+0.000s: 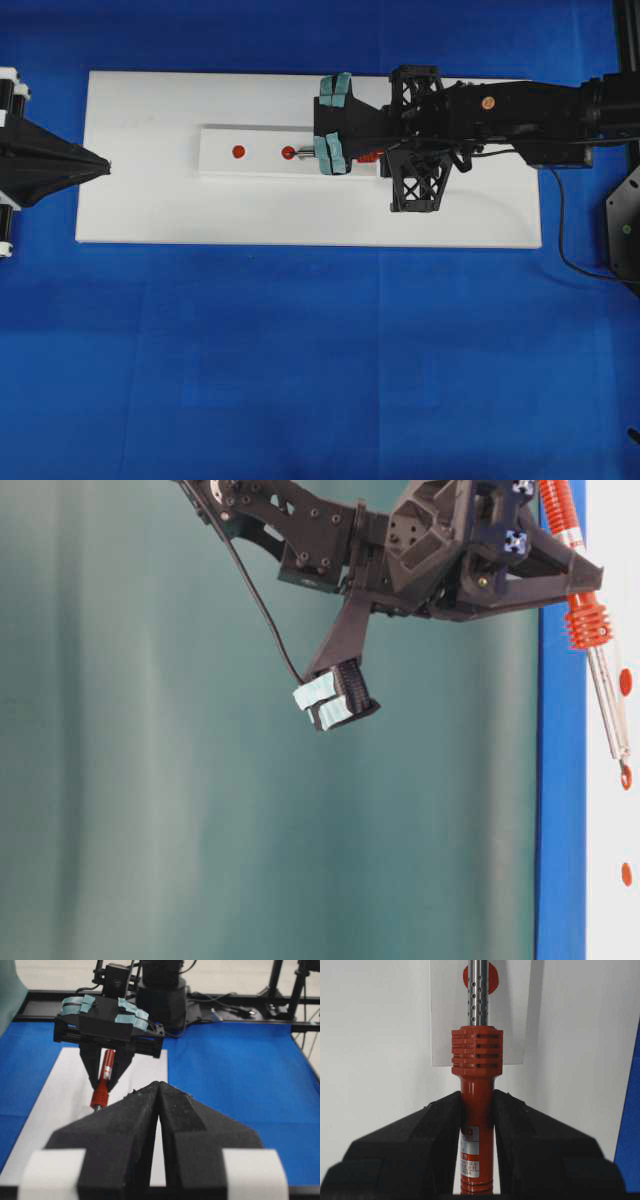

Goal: Touch the tip of the soldering iron to the mark.
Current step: 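Lift the iron and retract it to the right of the strip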

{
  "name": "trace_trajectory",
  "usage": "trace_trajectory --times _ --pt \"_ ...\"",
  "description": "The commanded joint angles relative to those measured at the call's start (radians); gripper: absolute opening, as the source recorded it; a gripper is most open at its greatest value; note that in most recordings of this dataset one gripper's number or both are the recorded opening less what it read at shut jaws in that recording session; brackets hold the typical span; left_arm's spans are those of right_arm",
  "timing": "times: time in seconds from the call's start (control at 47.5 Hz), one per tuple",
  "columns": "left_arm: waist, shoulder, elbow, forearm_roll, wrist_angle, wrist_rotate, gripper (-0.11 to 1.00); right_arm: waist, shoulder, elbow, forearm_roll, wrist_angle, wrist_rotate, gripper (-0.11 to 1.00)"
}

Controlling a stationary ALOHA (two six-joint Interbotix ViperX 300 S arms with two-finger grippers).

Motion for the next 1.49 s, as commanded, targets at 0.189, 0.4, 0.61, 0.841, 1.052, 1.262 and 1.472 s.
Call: trace_trajectory --times 0.189,0.4,0.61,0.841,1.052,1.262,1.472 --pt "-0.002 0.005 -0.011 0.0 -0.008 0.0 0.0 -0.005 -0.014 -0.018 0.002 -0.003 0.0 0.06" --pt "-0.002 0.003 -0.011 0.0 -0.008 0.0 0.0 -0.005 -0.014 -0.018 0.002 -0.003 0.0 0.06" --pt "-0.002 0.005 -0.011 0.0 -0.006 0.0 0.0 -0.005 -0.014 -0.017 0.002 -0.003 0.0 0.06" --pt "-0.002 0.003 -0.011 0.0 -0.008 0.0 0.0 -0.005 -0.014 -0.02 0.002 0.003 0.0 0.06" --pt "-0.002 0.005 -0.011 0.0 -0.011 0.0 0.0 -0.005 -0.048 -0.046 -0.002 0.051 -0.006 0.06" --pt "-0.002 0.003 -0.012 0.0 -0.011 0.0 0.0 -0.005 -0.107 -0.097 -0.017 0.12 -0.009 0.06" --pt "-0.002 0.003 -0.012 0.0 -0.011 0.0 0.0 -0.005 -0.156 -0.132 -0.054 0.181 -0.006 0.06"
